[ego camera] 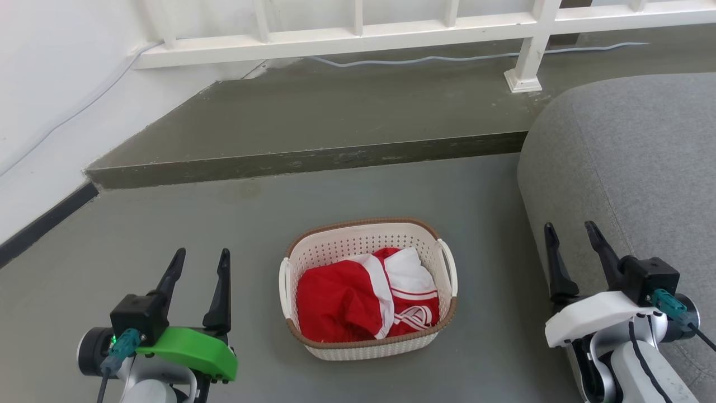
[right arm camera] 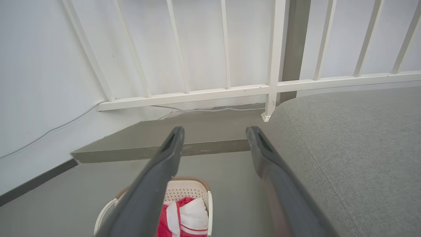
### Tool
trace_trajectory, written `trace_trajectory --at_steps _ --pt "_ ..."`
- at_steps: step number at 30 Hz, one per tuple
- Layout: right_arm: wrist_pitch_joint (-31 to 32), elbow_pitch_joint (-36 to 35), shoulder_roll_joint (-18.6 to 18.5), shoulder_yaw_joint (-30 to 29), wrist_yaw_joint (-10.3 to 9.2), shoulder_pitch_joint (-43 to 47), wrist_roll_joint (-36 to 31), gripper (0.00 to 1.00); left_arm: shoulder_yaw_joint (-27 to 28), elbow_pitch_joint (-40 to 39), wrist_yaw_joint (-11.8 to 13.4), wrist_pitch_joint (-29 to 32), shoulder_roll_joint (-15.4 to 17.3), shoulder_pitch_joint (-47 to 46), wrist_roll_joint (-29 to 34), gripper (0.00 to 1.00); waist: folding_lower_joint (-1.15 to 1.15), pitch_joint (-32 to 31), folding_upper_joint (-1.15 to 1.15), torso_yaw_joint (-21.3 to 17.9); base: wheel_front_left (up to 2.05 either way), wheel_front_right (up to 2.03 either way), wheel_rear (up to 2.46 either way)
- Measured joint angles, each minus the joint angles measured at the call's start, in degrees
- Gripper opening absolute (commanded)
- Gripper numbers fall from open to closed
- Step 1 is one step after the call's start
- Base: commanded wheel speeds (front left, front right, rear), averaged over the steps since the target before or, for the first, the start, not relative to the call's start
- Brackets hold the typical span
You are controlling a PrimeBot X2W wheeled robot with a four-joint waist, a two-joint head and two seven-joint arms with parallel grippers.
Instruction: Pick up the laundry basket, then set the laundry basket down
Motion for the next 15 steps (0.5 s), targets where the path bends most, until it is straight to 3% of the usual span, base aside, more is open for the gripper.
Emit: trace_trajectory --at_steps 15 --pt "0.0 0.9 0.3 -0.5 -0.42 0.0 -0.6 1.0 0.8 1.5 0.1 0.0 -0.4 0.2 -0.2 1.0 0.0 -0.2 0.0 0.0 0.0 0.0 0.0"
